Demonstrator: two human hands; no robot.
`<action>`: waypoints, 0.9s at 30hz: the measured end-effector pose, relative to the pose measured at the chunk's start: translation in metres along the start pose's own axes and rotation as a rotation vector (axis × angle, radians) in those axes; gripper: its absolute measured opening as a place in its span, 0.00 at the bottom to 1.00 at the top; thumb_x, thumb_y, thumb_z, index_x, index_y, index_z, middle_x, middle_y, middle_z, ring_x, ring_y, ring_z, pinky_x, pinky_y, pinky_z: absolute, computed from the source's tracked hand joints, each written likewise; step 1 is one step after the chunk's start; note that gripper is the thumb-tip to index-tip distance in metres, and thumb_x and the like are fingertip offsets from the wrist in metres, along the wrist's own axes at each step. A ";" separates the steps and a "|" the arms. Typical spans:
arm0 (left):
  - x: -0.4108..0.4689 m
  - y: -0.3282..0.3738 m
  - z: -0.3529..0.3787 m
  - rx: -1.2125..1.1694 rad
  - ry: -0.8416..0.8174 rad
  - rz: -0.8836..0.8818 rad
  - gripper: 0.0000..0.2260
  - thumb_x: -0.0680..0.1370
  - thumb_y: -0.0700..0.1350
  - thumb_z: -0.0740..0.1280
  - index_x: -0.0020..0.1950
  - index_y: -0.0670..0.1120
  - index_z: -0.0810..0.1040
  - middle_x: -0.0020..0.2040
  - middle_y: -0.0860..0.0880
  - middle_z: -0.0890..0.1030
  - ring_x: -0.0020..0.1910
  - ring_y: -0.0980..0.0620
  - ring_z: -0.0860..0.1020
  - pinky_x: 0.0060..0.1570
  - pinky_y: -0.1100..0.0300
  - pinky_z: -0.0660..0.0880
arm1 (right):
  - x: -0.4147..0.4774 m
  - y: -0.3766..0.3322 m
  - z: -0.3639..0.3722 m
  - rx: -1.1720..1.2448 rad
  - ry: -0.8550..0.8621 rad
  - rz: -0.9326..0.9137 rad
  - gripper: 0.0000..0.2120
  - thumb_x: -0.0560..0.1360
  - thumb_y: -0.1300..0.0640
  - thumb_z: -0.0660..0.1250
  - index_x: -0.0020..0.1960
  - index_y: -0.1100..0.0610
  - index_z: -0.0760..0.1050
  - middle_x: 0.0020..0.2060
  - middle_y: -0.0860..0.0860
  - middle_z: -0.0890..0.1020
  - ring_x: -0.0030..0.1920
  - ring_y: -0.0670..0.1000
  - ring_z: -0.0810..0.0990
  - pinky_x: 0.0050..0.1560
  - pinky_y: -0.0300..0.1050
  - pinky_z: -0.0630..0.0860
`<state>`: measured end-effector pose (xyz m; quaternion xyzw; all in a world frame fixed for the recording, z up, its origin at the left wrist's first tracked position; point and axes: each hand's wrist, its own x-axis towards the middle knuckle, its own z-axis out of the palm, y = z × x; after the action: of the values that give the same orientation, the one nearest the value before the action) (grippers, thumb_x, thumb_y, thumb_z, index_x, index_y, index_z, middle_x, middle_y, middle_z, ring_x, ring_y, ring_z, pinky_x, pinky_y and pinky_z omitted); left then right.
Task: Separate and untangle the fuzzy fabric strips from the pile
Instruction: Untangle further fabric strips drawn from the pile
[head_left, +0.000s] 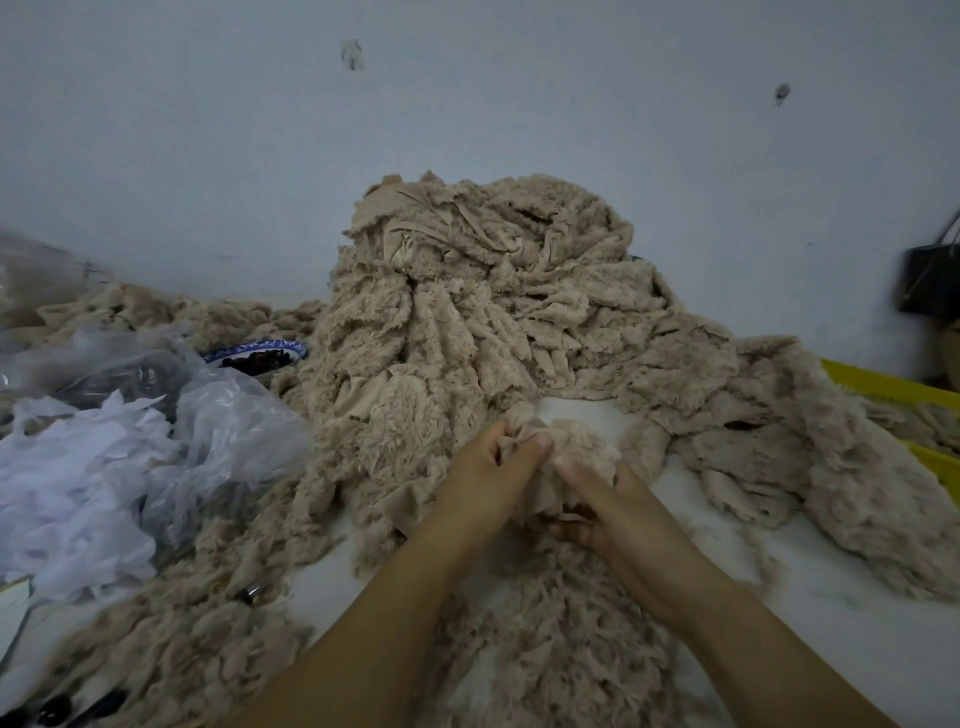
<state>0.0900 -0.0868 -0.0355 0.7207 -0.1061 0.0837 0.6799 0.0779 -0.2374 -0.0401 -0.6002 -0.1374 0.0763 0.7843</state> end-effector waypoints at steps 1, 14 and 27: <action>-0.001 0.002 0.001 -0.024 -0.005 -0.014 0.15 0.70 0.62 0.70 0.52 0.58 0.82 0.51 0.54 0.85 0.52 0.56 0.83 0.53 0.55 0.80 | 0.001 0.000 0.000 -0.058 0.032 -0.013 0.16 0.80 0.49 0.66 0.64 0.54 0.77 0.53 0.54 0.85 0.53 0.54 0.85 0.43 0.43 0.81; -0.006 0.009 0.002 -0.167 -0.171 -0.232 0.21 0.72 0.58 0.74 0.55 0.44 0.84 0.48 0.46 0.86 0.47 0.50 0.84 0.48 0.58 0.79 | 0.002 0.001 -0.002 -0.134 0.204 -0.033 0.13 0.73 0.38 0.65 0.44 0.43 0.86 0.45 0.50 0.87 0.47 0.48 0.86 0.48 0.43 0.79; -0.003 0.010 0.001 -0.093 0.081 -0.204 0.20 0.72 0.61 0.70 0.53 0.46 0.85 0.48 0.47 0.87 0.49 0.48 0.85 0.58 0.47 0.79 | 0.000 0.004 0.004 -0.468 0.093 -0.087 0.12 0.75 0.35 0.62 0.44 0.41 0.79 0.38 0.36 0.84 0.39 0.36 0.81 0.38 0.29 0.73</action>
<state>0.0840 -0.0882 -0.0267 0.6916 -0.0082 0.0379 0.7213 0.0768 -0.2321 -0.0433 -0.7621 -0.1409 -0.0193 0.6317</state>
